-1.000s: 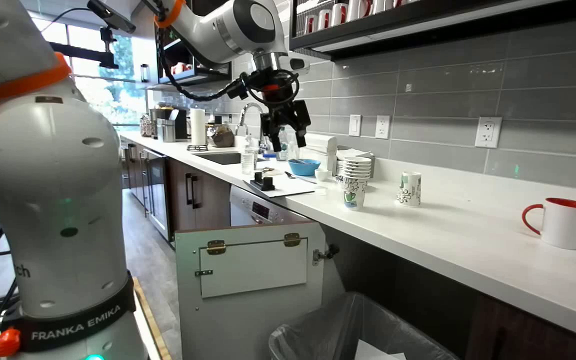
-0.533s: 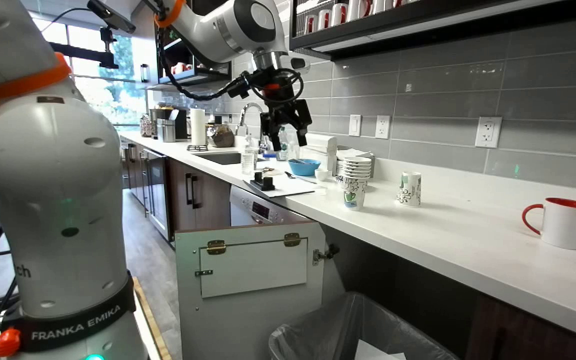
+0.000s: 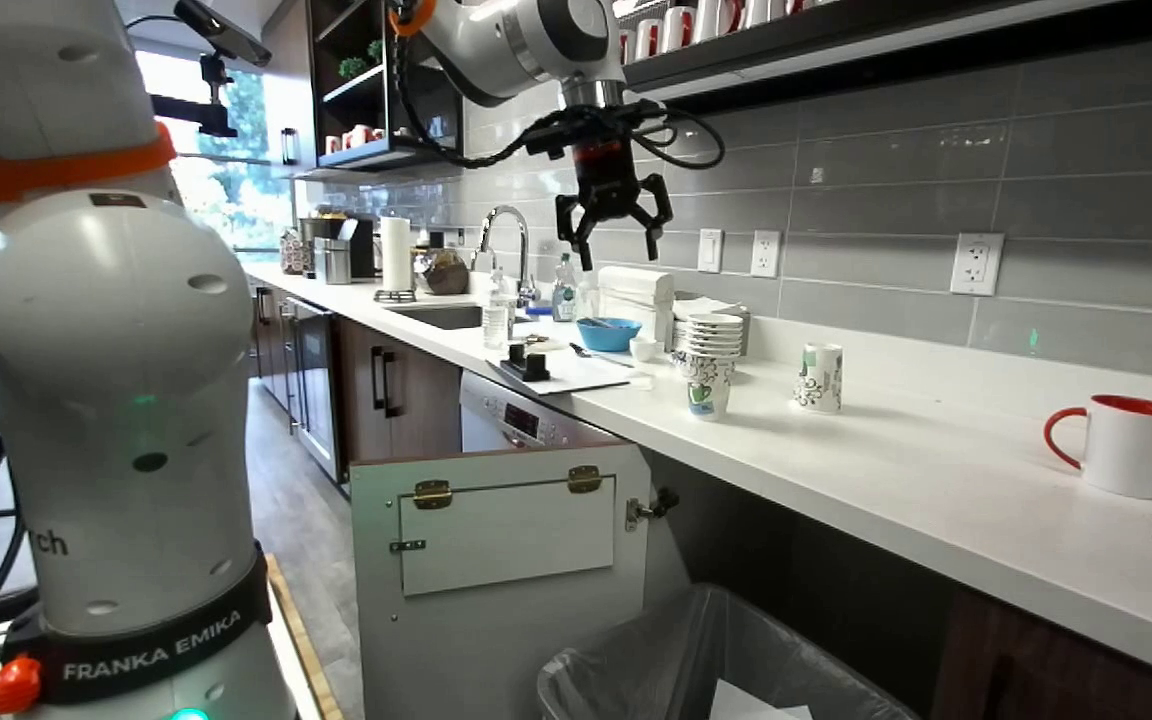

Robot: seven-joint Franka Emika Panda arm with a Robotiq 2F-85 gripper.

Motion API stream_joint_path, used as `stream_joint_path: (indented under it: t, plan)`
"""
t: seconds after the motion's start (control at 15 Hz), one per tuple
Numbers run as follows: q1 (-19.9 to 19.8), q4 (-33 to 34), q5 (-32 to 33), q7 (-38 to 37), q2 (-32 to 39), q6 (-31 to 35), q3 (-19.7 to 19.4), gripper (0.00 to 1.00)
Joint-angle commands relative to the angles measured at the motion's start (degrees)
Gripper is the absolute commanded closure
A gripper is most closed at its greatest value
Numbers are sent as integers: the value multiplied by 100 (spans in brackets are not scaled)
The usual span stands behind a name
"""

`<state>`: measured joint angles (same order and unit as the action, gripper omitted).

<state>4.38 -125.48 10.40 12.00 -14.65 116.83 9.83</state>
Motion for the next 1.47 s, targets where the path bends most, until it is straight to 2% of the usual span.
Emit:
stream_joint_path:
  t: [0.0, 0.27, 0.73, 1.13, 1.4]
  plan:
    - [162, 1040, 191, 1002, 1019, -309, -175, 0]
    - [195, 1686, 501, 1996, 1709, -259, -144, 0]
    - [170, 2395, 1121, 3657, 2519, 240, -130, 0]
    - [44, 2633, 736, 4631, 2883, 913, -134, 0]
    - [-21, 2805, 542, 4963, 3091, 727, -147, 0]
